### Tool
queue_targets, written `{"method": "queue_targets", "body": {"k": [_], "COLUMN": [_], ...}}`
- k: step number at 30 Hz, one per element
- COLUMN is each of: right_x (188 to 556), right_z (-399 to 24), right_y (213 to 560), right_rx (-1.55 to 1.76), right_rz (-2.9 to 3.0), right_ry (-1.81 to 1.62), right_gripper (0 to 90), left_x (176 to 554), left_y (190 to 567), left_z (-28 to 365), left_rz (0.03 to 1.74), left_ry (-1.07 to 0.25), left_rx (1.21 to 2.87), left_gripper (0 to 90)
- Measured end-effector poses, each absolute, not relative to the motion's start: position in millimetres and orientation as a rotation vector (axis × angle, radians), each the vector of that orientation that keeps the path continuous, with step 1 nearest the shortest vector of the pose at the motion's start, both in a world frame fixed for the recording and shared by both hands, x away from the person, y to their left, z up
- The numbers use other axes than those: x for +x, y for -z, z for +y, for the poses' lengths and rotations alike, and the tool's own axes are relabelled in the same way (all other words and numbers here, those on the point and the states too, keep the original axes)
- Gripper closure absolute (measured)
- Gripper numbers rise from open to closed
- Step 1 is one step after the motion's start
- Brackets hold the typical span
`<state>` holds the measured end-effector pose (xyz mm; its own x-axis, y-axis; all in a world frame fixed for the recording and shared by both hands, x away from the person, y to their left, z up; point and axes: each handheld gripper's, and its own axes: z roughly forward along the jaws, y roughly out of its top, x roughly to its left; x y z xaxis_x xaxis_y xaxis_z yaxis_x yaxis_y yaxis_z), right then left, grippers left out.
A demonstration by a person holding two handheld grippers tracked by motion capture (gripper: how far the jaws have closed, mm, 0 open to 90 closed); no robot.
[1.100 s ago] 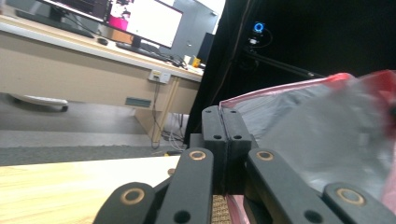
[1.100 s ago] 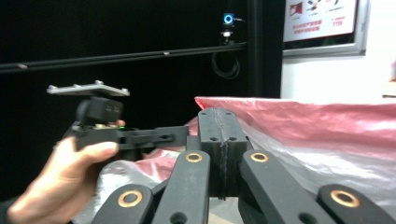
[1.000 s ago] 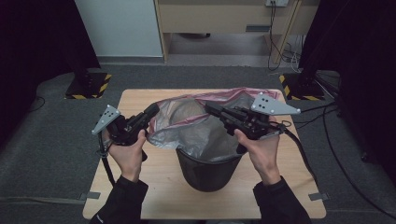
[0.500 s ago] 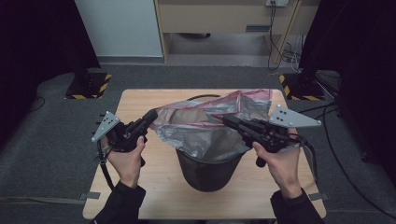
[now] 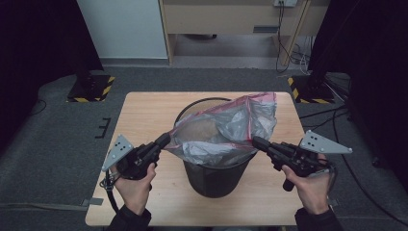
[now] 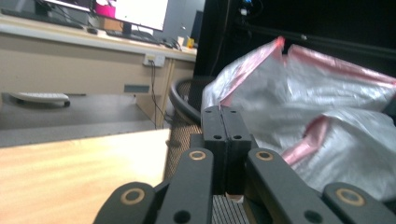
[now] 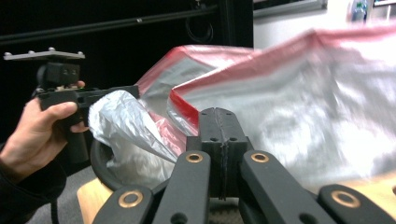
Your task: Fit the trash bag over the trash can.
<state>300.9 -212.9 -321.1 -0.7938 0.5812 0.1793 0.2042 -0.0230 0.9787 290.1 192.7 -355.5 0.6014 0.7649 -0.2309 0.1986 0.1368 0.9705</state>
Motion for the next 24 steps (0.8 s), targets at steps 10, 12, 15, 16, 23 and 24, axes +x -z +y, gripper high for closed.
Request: {"method": "queue_targets", "body": {"k": [10, 12, 15, 16, 23, 24], "right_x": [283.9, 283.4, 284.3, 284.6, 282.4, 282.2], "right_z": [-225.6, -226.6, -225.4, -225.4, -223.1, -222.6], "right_y": [326.0, 327.8, 332.2, 333.4, 342.0, 343.8], "right_rx": [0.86, 0.87, 0.904, 0.902, 0.953, 0.967], "right_rz": [1.975, 1.975, 1.995, 1.996, 2.037, 2.046], "right_ry": [-1.889, -1.864, -1.827, -1.823, -1.737, -1.729], "right_gripper": [90.0, 90.0, 90.0, 90.0, 90.0, 90.0], "left_x": [272.1, 271.2, 270.6, 270.2, 266.3, 265.5], "left_y": [364.8, 368.3, 376.7, 380.1, 391.9, 392.8], "left_z": [191.5, 188.1, 181.5, 179.2, 168.9, 168.6], "left_rz": [0.855, 0.853, 0.854, 0.854, 0.84, 0.837], "left_ry": [-0.449, -0.449, -0.441, -0.436, -0.434, -0.43], "left_rx": [1.393, 1.41, 1.445, 1.452, 1.496, 1.504], "left_gripper": [89.8, 89.8, 89.8, 89.8, 89.2, 89.2]}}
